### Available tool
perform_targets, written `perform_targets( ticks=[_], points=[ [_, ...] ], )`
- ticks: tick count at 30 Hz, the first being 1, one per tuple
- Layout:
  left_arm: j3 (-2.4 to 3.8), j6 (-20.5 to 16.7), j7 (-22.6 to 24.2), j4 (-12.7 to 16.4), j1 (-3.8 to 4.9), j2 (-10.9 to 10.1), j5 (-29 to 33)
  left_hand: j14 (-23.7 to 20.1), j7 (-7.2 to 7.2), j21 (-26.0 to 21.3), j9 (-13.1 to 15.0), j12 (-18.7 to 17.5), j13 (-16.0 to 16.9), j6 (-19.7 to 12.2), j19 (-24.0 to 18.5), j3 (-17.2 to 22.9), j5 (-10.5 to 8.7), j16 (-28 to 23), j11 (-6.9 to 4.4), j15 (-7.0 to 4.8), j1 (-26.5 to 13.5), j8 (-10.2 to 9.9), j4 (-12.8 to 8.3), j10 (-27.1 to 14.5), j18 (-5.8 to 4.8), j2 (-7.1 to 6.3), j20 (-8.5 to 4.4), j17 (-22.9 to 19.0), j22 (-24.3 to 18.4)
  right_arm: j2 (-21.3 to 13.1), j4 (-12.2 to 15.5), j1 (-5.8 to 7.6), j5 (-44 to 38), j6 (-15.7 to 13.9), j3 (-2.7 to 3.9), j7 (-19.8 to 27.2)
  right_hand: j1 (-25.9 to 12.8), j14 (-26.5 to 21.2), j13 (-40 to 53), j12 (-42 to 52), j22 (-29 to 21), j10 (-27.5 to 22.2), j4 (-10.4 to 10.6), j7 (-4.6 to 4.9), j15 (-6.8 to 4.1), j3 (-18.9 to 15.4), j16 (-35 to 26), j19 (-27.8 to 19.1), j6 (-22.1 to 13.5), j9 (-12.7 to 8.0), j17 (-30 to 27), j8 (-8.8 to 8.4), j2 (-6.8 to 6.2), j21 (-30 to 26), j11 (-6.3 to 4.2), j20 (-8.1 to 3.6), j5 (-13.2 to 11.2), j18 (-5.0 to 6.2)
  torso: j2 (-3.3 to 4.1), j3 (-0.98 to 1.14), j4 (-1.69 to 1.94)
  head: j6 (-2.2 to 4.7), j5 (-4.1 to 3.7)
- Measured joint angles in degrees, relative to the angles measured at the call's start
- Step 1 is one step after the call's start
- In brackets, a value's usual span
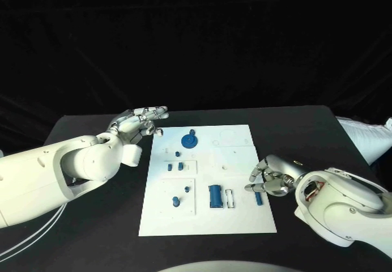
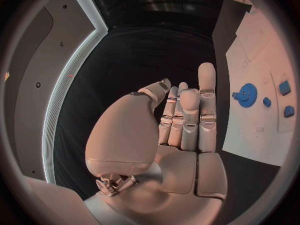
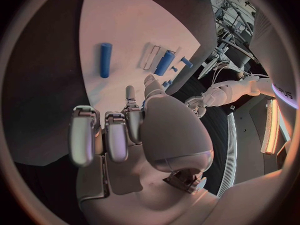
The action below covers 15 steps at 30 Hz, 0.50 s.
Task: Assemble the parts on the task board
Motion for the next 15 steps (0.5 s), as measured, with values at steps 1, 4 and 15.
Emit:
perform_targets(
  ticks=[1, 4, 15],
  points=[
    [0.00, 0.0, 0.0, 0.0, 0.00, 0.0, 0.0, 0.0, 0.00, 0.0, 0.0, 0.0, 0.0, 0.0, 0.0, 0.0, 0.00, 0.0, 0.00, 0.00, 0.0, 0.0, 0.0, 0.0, 0.00, 0.00, 0.00, 0.0, 0.0, -0.7, 0.1, 0.13, -0.2, 0.3, 0.00, 0.1, 0.0, 0.0, 0.0, -0.1, 0.0, 0.0, 0.1, 0.09, 0.00, 0.1, 0.0, 0.2, 0.1, -0.3, 0.0, -0.39, 0.00, 0.0, 0.00, 0.18, 0.0, 0.00, 0.01, 0.01, 0.00, 0.04, -0.13],
    [-0.01, 0.0, 0.0, 0.1, -0.01, 0.0, 0.0, 0.0, 0.00, 0.0, 0.0, 0.0, 0.0, 0.0, 0.0, 0.0, 0.00, 0.0, 0.00, 0.00, 0.0, 0.0, 0.0, 0.0, -0.01, 0.00, 0.00, 0.0, 0.0, -2.4, 0.0, 0.37, -1.1, 1.9, -0.19, 0.2, 0.0, 0.0, 0.3, -0.4, 0.0, -0.1, 0.8, 0.24, 0.00, -0.5, 0.0, 0.2, 1.2, -1.0, 0.0, -1.03, 0.00, 0.0, 0.08, 0.18, -0.4, 0.00, 0.01, -0.03, -0.07, 0.14, -0.40],
    [-0.01, 0.1, 0.0, 0.0, -0.01, 0.1, 0.0, 0.0, 0.00, 0.0, 0.0, 0.0, 0.0, 0.0, 0.0, 0.0, 0.00, 0.0, 0.00, 0.00, 0.0, 0.0, 0.0, 0.0, 0.00, 0.00, 0.00, 0.0, 0.0, -2.5, -1.1, -0.78, -5.2, 6.2, -0.66, -0.7, -2.5, 0.0, 0.3, -2.0, 0.0, -0.1, 4.4, -0.22, -0.01, -2.5, 0.0, 0.0, 4.1, -2.5, 0.0, -2.65, -0.59, 0.0, 0.10, 0.38, 1.2, 0.00, -0.01, 0.02, -0.05, 0.33, -1.23]
  ],
)
